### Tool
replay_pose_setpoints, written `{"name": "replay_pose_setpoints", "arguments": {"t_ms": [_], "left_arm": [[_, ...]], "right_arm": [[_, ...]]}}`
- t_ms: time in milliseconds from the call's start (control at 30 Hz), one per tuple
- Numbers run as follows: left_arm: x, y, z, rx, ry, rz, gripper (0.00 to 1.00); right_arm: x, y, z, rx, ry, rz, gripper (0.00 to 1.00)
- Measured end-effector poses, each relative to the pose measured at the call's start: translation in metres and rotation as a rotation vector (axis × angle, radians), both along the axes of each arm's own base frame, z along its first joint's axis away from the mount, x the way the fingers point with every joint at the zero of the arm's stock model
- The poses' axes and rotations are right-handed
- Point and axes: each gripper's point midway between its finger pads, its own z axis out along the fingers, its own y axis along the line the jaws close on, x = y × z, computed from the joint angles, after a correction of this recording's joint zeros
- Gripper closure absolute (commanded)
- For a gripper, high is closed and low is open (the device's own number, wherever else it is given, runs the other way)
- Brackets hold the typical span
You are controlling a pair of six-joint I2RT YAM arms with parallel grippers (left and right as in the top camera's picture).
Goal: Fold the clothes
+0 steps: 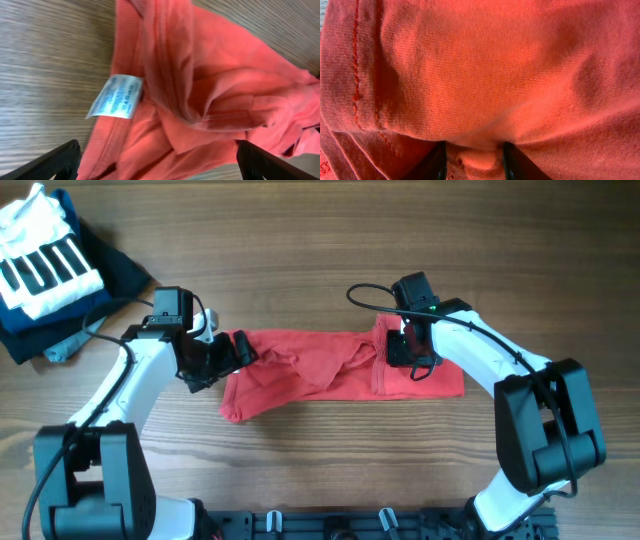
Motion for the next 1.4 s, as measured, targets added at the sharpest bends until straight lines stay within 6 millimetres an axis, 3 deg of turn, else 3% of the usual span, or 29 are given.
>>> {"name": "replay_pose_setpoints", "arguments": {"t_ms": [300,533,800,900,967,1033,1300,1400], "left_arm": [[0.000,-0.005,-0.023,-0.028,0.052,-0.010,0.00],[0.009,-0.011,-0.024,-0.061,0.032,-0.038,0.04],[0.009,-0.032,-0.028,-0.069,0.014,-0.127,0.37],[0.005,-0.039,-0.031,-0.070,0.022,-0.158,0.61],[0.003,-0.041,-0.034,-0.069,0.032,-0.168,0.82],[0.001,-0.040,-0.038,-0.061,0.041,-0.166,0.94],[0.002,-0.028,-0.043,-0.034,0.050,-0.140,0.96],[0.006,-0.013,-0.042,-0.035,0.049,-0.092,0.96]], "right_arm": [[0.000,0.000,0.000,0.000,0.000,0.000,0.64],[0.000,0.000,0.000,0.000,0.000,0.000,0.64],[0.000,0.000,0.000,0.000,0.000,0.000,0.64],[0.000,0.000,0.000,0.000,0.000,0.000,0.64],[0.000,0.000,0.000,0.000,0.000,0.000,0.64],[0.000,0.000,0.000,0.000,0.000,0.000,0.64],[-0.001,0.000,0.000,-0.001,0.003,0.000,0.64],[-0.001,0.000,0.002,-0.003,0.010,0.002,0.64]]}}
